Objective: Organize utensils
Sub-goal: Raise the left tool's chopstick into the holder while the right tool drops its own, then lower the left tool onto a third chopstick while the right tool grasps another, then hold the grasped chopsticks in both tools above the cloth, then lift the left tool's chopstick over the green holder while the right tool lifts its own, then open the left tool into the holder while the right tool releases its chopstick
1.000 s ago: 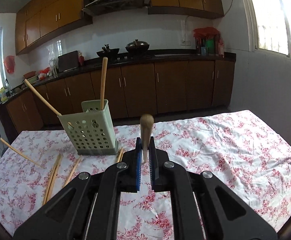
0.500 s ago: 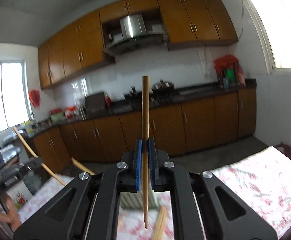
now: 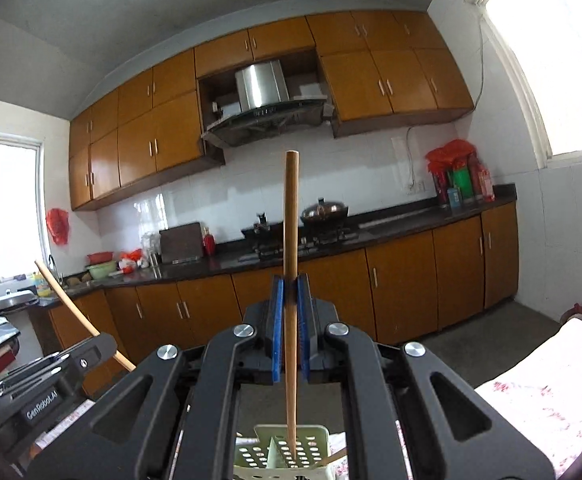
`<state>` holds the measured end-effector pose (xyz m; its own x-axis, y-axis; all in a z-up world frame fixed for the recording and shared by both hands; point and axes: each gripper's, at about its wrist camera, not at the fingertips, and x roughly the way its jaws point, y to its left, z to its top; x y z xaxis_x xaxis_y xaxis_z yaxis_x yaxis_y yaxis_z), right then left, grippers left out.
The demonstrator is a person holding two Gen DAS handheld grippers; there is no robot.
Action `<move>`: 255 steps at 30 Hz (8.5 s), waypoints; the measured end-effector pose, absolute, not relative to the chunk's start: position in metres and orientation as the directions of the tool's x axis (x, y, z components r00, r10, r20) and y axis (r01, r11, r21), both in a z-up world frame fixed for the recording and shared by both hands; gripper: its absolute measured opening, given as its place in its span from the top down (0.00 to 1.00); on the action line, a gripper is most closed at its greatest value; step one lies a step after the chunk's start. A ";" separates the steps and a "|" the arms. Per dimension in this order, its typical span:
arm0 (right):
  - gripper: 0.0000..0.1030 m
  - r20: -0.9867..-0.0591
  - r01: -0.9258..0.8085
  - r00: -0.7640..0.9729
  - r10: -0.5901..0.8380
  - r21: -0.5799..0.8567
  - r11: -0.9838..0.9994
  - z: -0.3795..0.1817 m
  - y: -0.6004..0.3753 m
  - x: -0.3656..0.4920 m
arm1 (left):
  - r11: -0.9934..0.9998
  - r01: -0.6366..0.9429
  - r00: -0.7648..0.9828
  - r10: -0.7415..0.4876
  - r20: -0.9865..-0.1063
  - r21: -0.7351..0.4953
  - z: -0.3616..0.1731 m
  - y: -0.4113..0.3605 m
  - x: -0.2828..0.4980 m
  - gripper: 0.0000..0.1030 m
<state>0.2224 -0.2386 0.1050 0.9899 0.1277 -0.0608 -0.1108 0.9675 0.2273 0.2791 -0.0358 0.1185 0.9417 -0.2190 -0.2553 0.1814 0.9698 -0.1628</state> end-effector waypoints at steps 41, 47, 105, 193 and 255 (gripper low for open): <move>0.82 -0.749 -0.075 0.614 0.247 0.256 0.964 -0.084 -0.259 0.154 | 0.987 0.020 0.721 -0.123 -0.682 -0.157 -0.031 0.055 0.178 0.74; 0.84 -0.784 -0.092 0.572 0.242 0.231 0.968 -0.101 -0.239 0.153 | 0.983 0.028 0.656 -0.156 -0.739 -0.183 -0.069 0.053 0.163 0.74; 0.92 -0.761 0.053 0.648 0.029 0.083 0.995 -0.112 -0.287 0.173 | 0.995 -0.050 0.621 -0.041 -0.783 -0.092 -0.112 0.078 0.215 0.90; 0.92 -0.670 0.041 0.741 0.027 0.086 0.996 -0.073 -0.296 0.141 | 1.000 0.025 0.685 -0.010 -0.729 0.010 -0.072 0.061 0.183 0.92; 0.64 -0.156 -0.115 0.977 0.142 0.173 0.978 0.078 -0.242 0.213 | 0.984 0.143 0.938 -0.170 -0.303 -0.110 0.103 -0.047 0.286 0.77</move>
<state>0.2133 -0.2420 0.0782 0.9774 0.1423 -0.1561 -0.1148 0.9782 0.1731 0.2863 -0.0469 0.1030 0.9377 -0.1698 -0.3032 0.1427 0.9837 -0.1096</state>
